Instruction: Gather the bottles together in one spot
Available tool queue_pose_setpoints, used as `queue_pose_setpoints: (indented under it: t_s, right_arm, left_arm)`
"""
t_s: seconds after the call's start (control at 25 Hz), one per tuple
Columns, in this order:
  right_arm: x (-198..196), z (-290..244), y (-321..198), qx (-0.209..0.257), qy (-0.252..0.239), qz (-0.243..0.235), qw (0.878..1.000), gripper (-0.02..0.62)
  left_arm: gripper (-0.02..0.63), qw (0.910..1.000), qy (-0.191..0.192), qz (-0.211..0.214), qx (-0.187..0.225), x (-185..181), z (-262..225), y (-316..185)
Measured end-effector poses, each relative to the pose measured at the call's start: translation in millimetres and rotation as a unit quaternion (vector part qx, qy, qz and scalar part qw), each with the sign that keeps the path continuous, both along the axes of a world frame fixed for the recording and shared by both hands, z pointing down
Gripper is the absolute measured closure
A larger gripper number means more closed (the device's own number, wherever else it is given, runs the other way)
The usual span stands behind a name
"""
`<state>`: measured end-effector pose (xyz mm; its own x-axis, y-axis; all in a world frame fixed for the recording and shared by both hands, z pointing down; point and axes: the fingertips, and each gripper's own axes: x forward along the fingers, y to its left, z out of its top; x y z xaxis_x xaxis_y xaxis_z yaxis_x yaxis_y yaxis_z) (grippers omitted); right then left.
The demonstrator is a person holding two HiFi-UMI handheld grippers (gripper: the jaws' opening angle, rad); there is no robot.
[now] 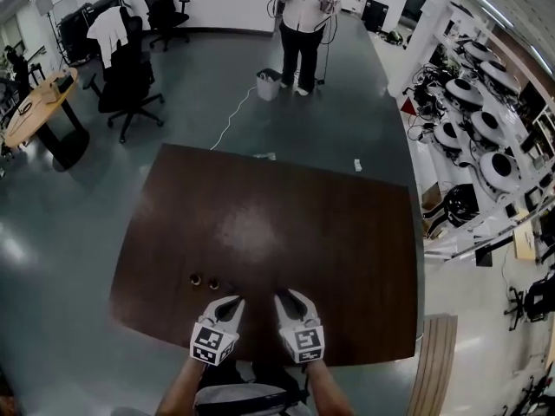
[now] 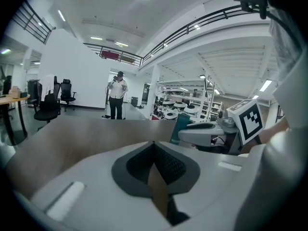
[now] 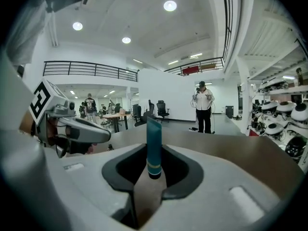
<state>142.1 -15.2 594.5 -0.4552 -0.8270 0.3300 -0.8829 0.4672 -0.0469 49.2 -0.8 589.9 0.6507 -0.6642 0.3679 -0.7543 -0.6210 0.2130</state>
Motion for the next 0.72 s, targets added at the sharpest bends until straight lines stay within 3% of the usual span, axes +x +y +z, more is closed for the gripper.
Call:
queue_pose_setpoints:
  t_s: [0.32, 0.72]
  right_arm:
    - [-42.0, 20.3, -4.3, -0.007, -0.003, -0.033, 0.999, 0.5]
    - [-59.8, 62.6, -11.7, -0.025, 0.001, -0.052, 0.998, 0.5]
  left_arm:
    - [0.605, 0.9997, -0.001, -0.018, -0.014, -36.1, 14.8, -0.2]
    - [0.606, 0.9993, 0.009, -0.029, -0.021, -44.1, 35.7, -5.0]
